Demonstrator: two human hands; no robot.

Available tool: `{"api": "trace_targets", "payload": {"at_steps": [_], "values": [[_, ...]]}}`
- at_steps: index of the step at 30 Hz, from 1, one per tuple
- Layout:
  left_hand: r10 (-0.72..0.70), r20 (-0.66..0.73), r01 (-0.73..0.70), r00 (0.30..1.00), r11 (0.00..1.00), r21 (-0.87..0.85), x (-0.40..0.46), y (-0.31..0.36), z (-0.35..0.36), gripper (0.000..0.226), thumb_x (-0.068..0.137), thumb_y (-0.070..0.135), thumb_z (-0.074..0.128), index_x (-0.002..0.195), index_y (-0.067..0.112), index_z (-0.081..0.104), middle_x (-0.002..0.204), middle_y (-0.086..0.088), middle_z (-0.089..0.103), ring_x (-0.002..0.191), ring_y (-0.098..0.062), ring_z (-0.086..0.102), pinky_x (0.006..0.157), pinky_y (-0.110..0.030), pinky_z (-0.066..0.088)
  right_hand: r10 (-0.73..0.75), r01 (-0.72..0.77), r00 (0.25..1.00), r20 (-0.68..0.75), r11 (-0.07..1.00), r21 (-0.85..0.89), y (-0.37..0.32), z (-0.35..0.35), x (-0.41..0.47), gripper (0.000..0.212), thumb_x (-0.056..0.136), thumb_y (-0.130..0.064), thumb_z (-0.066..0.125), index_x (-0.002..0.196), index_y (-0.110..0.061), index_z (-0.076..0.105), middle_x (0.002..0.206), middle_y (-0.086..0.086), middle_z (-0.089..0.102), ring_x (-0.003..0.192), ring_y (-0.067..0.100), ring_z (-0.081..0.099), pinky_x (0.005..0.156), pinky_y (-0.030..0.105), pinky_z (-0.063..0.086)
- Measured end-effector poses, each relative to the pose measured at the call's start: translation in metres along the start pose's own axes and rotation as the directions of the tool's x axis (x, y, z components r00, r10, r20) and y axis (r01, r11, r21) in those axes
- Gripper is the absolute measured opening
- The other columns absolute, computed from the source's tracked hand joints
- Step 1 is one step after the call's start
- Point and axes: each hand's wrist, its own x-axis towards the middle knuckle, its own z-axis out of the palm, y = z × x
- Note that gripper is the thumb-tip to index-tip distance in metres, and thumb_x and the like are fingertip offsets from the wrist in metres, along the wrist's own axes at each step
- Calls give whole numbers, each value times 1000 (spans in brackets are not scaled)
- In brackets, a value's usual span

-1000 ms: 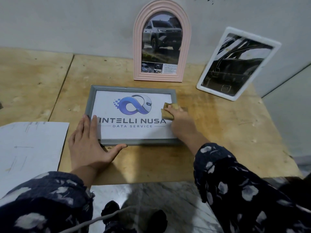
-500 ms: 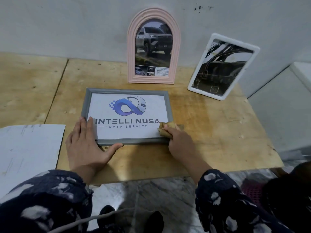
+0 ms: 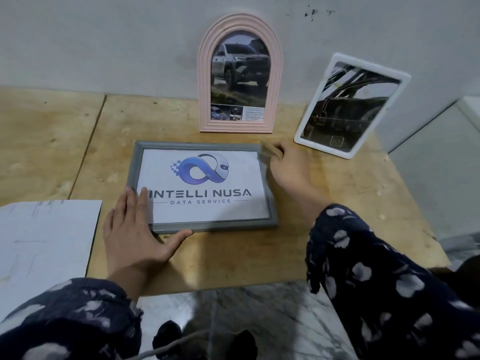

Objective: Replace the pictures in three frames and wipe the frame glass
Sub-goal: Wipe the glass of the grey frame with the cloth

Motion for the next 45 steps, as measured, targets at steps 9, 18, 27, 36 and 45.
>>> {"api": "trace_targets", "payload": {"at_steps": [9,18,27,36,45], "values": [[-13,-10,13,1000,1000,17,1,0,3,123,59,93,33,151,11,26,155,-16,30,144,-28,24,114,-47,22,-129,207,974,187,840,-501,11,56,26,42,96,-14,40,135,-23,53,135,10,40,124,30,41,104,32,32],[-18,4,17,1000,1000,26,-1,2,1,124,60,94,29,152,11,24,156,-15,28,145,-27,22,115,-46,21,-403,379,914,38,818,-434,29,46,-35,32,53,11,74,77,-11,77,60,6,63,63,27,56,60,26,49],[-11,28,10,1000,1000,8,-1,2,-3,124,61,95,27,151,10,25,155,-17,28,145,-29,23,115,-47,21,-310,377,920,241,867,-326,39,30,-80,37,85,-2,48,113,-18,67,97,6,65,87,19,51,72,23,32],[2,20,-2,1000,1000,-27,-1,2,-3,121,61,92,32,151,12,27,155,-16,29,144,-29,24,114,-47,21,126,-159,981,146,956,248,9,-10,-13,29,95,-21,48,122,-26,57,98,-12,57,88,7,59,68,23,47],[12,11,-11,1000,1000,-25,2,-2,2,122,61,93,33,151,11,27,156,-16,27,145,-29,21,116,-46,23,44,-47,999,-24,994,-96,10,32,70,35,97,-37,35,111,-24,65,110,2,64,110,28,49,93,40,39]]}}
